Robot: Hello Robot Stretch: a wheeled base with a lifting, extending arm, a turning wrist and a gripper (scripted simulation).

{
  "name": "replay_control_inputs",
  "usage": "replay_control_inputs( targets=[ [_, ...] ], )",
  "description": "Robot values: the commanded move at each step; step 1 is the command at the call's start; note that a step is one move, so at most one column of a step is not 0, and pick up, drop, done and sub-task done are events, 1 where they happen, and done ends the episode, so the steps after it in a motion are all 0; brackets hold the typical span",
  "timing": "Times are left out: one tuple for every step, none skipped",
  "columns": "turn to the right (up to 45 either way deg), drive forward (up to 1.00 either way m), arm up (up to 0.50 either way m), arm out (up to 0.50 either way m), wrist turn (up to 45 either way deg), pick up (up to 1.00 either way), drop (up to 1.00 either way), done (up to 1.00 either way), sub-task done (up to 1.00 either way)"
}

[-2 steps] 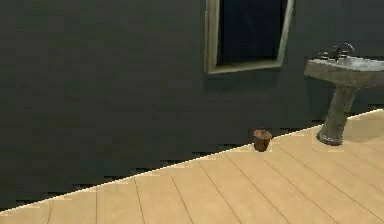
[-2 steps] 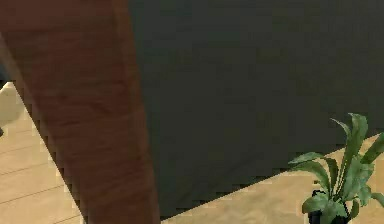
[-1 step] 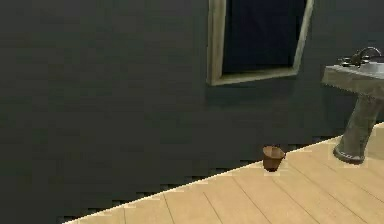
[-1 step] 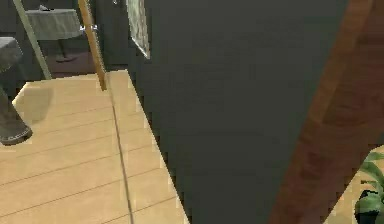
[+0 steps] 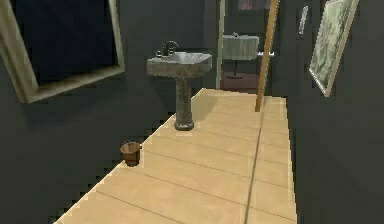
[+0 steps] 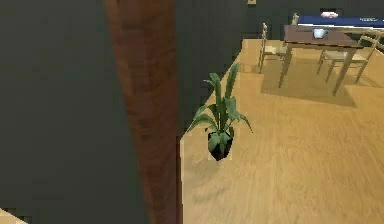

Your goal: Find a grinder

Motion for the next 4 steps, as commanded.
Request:
replay_control_inputs(
  targets=[
    [12.0,0.0,0.0,0.0,0.0,0.0,0.0,0.0,0.0],
    [0.0,1.0,0.0,0.0,0.0,0.0,0.0,0.0,0.0],
    [0.0,1.0,0.0,0.0,0.0,0.0,0.0,0.0,0.0],
    [0.0,1.0,0.0,0.0,0.0,0.0,0.0,0.0,0.0]
  ],
)
